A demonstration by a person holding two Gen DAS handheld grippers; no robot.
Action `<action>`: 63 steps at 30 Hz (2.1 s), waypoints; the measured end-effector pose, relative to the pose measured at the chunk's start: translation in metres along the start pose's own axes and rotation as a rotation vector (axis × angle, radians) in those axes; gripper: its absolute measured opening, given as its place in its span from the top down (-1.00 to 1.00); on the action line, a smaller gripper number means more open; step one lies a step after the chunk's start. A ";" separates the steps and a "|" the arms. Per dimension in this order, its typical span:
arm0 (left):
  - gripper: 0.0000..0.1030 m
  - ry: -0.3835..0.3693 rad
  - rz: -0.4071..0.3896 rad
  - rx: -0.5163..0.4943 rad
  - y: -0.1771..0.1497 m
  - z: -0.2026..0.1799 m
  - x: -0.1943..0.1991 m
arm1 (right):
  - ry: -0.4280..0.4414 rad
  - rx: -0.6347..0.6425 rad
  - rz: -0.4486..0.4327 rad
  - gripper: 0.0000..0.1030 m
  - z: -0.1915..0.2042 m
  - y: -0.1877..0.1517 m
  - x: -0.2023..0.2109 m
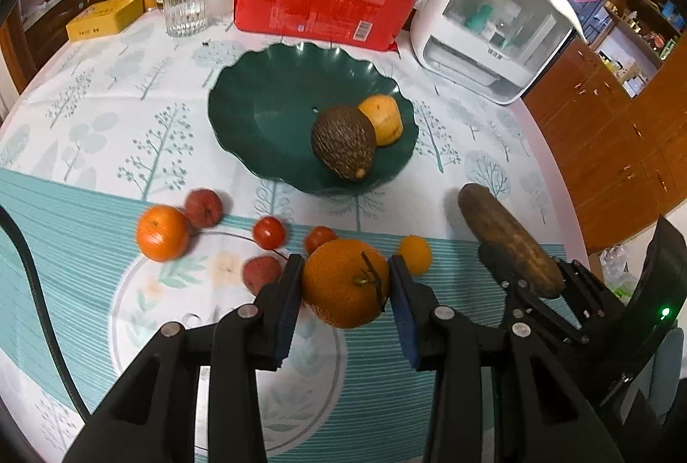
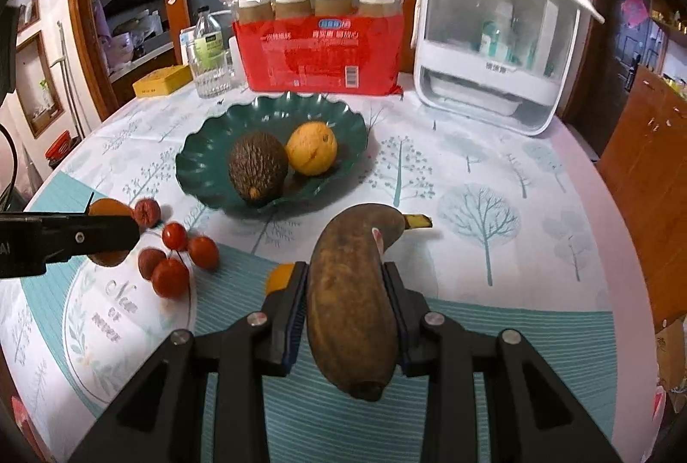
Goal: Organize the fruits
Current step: 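Carry the banana in the right gripper and orange in the left gripper onto the plate, then open both grippers to release the banana and orange on the plate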
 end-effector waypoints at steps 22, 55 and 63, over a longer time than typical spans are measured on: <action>0.27 0.001 -0.068 -0.082 0.089 0.115 0.016 | 0.019 0.010 -0.131 0.35 0.130 0.084 -0.031; 0.27 -0.112 0.097 -0.063 0.150 0.126 -0.116 | -0.034 0.048 -0.051 0.31 0.135 0.109 -0.136; 0.26 -0.138 0.107 -0.064 0.149 0.122 -0.119 | -0.083 0.034 -0.070 0.04 0.130 0.111 -0.120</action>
Point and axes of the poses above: each gripper's, at about its wrist camera, not at the fingertips, and x roughly against the way its jaws point, z to its left, y to its top, the point moved 1 cm from there along -x, roughly the way its jaws point, and after that the axes turned 1 degree about z, right-handed, at the moved point
